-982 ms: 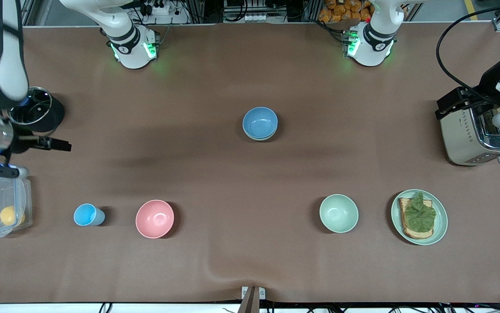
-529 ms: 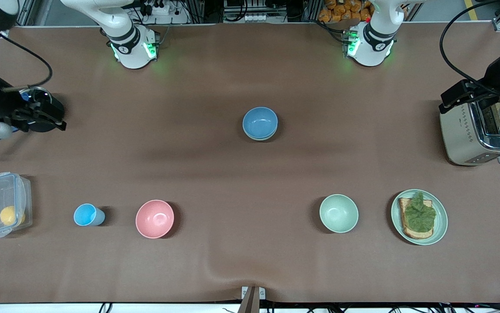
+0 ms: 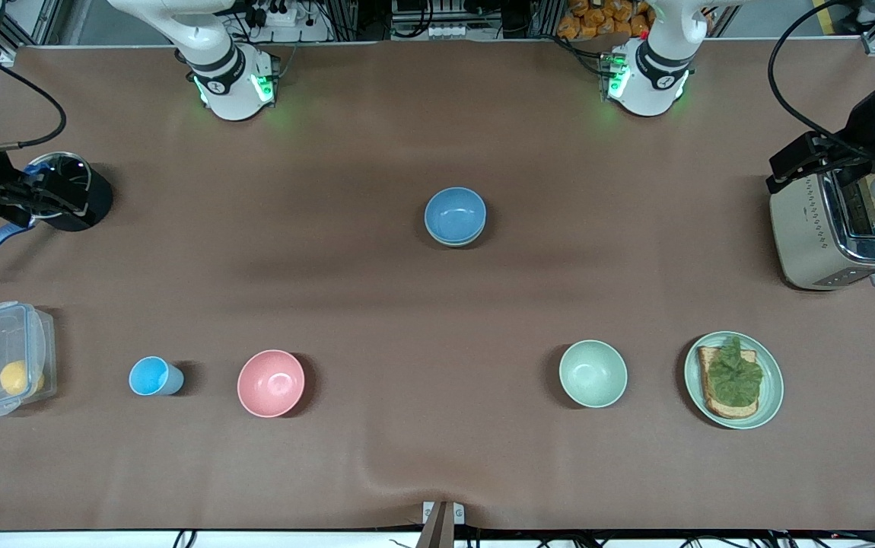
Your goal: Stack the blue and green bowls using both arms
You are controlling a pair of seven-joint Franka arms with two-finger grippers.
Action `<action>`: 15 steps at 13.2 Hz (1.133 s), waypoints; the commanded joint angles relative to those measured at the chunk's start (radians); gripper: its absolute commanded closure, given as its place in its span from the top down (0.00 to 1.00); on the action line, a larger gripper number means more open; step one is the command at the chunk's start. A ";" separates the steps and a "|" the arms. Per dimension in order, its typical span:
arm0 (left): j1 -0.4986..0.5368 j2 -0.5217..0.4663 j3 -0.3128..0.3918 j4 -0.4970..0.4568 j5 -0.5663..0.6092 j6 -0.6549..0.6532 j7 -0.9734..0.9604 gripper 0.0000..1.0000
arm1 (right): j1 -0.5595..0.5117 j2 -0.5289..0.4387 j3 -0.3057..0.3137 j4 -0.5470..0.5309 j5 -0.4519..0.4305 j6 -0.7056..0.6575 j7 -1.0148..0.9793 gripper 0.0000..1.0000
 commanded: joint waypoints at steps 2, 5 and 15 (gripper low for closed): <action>0.002 -0.025 -0.004 0.000 0.010 -0.034 0.010 1.00 | -0.027 -0.015 0.013 -0.007 0.017 -0.005 -0.006 1.00; 0.002 -0.025 -0.004 0.000 0.008 -0.056 0.008 1.00 | -0.026 -0.009 0.013 -0.007 0.016 -0.003 -0.006 1.00; 0.013 -0.021 0.007 0.003 0.007 -0.054 0.014 1.00 | -0.024 -0.010 0.024 0.036 0.014 -0.023 0.001 1.00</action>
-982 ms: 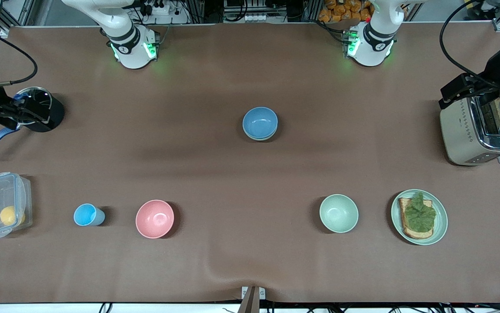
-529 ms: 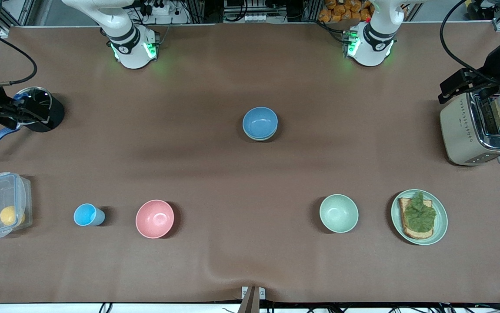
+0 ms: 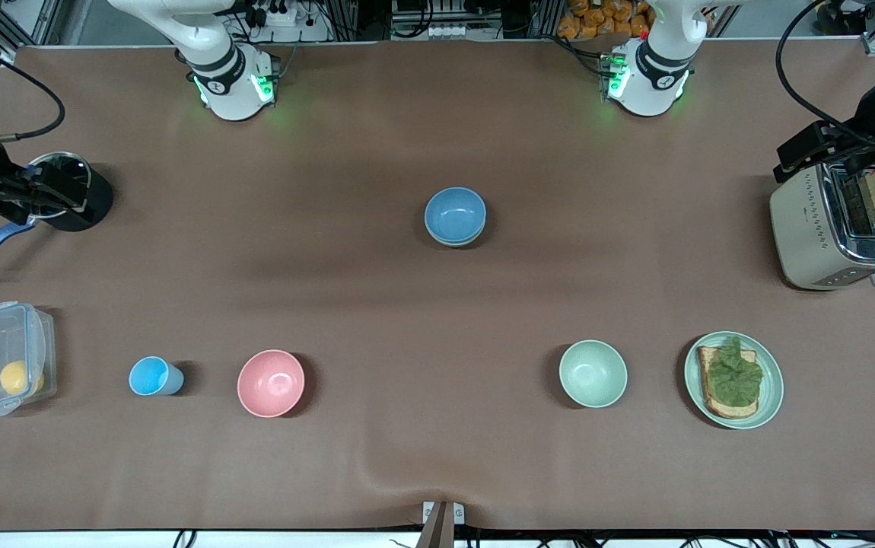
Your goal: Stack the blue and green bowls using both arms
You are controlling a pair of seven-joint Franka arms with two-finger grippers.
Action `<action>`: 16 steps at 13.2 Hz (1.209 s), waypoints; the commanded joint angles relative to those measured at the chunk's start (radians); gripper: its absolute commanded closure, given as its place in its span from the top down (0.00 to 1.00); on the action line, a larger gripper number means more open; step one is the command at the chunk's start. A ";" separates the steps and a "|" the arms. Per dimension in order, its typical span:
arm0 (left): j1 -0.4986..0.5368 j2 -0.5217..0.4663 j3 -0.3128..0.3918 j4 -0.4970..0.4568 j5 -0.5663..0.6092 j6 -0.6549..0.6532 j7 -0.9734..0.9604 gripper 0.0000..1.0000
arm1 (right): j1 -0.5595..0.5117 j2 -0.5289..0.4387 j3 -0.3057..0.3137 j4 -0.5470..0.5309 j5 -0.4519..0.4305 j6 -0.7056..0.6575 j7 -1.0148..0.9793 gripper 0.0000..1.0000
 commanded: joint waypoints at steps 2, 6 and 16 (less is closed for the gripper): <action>0.003 -0.008 0.000 0.003 0.007 -0.018 0.014 1.00 | -0.020 -0.007 0.010 0.014 0.009 -0.018 -0.003 1.00; 0.001 -0.006 0.000 0.003 0.008 -0.018 0.013 1.00 | -0.014 -0.007 0.015 0.014 0.007 -0.019 -0.002 1.00; 0.003 -0.009 0.003 0.003 0.022 -0.016 0.057 1.00 | -0.008 -0.007 0.013 0.014 0.003 -0.021 0.005 1.00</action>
